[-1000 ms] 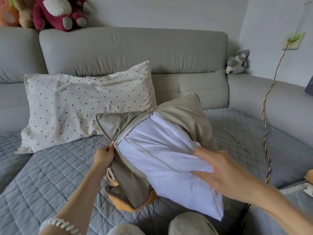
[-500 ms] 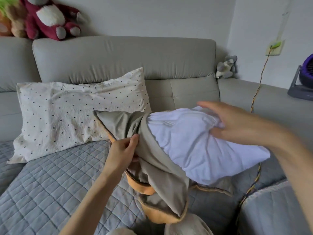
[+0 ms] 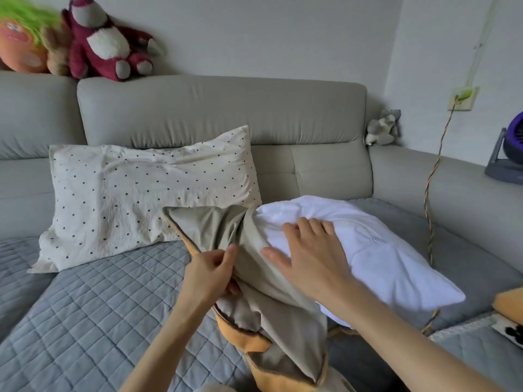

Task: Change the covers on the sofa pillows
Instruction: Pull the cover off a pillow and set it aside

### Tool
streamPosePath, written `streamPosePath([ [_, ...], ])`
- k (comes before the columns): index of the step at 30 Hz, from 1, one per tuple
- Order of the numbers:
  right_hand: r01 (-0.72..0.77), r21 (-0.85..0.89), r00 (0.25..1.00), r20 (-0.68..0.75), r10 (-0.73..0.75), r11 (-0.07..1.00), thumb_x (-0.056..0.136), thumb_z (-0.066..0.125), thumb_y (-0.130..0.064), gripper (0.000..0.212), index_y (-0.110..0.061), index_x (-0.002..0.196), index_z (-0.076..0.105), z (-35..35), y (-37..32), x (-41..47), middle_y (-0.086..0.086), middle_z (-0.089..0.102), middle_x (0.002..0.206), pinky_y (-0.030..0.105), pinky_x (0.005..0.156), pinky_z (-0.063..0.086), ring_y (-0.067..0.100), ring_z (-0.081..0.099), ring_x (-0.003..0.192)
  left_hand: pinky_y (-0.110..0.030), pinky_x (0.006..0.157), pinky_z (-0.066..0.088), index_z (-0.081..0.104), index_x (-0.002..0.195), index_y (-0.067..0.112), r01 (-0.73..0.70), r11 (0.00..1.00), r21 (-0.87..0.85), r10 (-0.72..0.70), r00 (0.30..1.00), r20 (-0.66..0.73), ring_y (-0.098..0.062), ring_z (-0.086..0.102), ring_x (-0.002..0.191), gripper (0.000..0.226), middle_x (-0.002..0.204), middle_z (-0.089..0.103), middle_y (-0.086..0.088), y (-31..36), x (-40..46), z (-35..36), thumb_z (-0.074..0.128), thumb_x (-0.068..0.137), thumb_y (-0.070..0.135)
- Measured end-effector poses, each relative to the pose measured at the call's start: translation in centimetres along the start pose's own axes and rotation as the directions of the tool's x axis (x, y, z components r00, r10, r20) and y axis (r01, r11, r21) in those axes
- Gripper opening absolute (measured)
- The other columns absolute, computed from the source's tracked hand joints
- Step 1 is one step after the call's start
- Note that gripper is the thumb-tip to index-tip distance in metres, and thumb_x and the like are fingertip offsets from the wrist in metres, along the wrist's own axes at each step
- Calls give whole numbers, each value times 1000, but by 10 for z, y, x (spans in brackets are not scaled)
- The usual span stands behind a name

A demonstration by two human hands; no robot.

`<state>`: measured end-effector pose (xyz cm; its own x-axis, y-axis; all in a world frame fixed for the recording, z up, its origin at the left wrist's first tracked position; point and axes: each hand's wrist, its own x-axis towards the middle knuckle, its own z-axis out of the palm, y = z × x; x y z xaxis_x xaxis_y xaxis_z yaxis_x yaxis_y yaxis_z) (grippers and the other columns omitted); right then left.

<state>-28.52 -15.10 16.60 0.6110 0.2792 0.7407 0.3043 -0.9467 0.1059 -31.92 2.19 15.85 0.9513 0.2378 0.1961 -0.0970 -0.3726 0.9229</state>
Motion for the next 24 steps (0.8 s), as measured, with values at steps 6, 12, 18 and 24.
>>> streamPosePath([
  [6,80,167,994,66,-92,983,79,36,-60,58,-11,54,54,9,-14,12,4,48,34,21,39,24,22,48,30,-34,63,40,46,80,12,79,947,311,-9,976,-220,-27,56,70,46,69,53,-2,-3,24,31,37,91,56],
  [12,131,304,991,-15,-132,944,75,42,-62,53,-17,46,37,-1,-11,5,2,38,30,17,41,12,21,39,27,-36,62,39,45,87,12,33,914,403,82,961,-264,-36,57,80,37,84,60,-14,-39,25,24,24,99,40],
  [18,167,303,982,-137,-131,938,84,48,-45,46,-15,50,44,-19,16,-10,2,32,31,17,42,14,23,31,30,-38,62,40,40,76,15,7,937,348,73,973,-219,-37,57,79,36,74,56,-10,-47,41,24,28,99,40],
  [24,191,314,970,-203,-131,930,88,49,-38,46,-15,49,37,-28,33,-20,-6,13,45,20,42,12,15,15,39,-38,66,38,47,85,7,-31,950,311,83,984,-157,-41,57,88,35,93,62,-24,-38,71,27,36,99,37],
])
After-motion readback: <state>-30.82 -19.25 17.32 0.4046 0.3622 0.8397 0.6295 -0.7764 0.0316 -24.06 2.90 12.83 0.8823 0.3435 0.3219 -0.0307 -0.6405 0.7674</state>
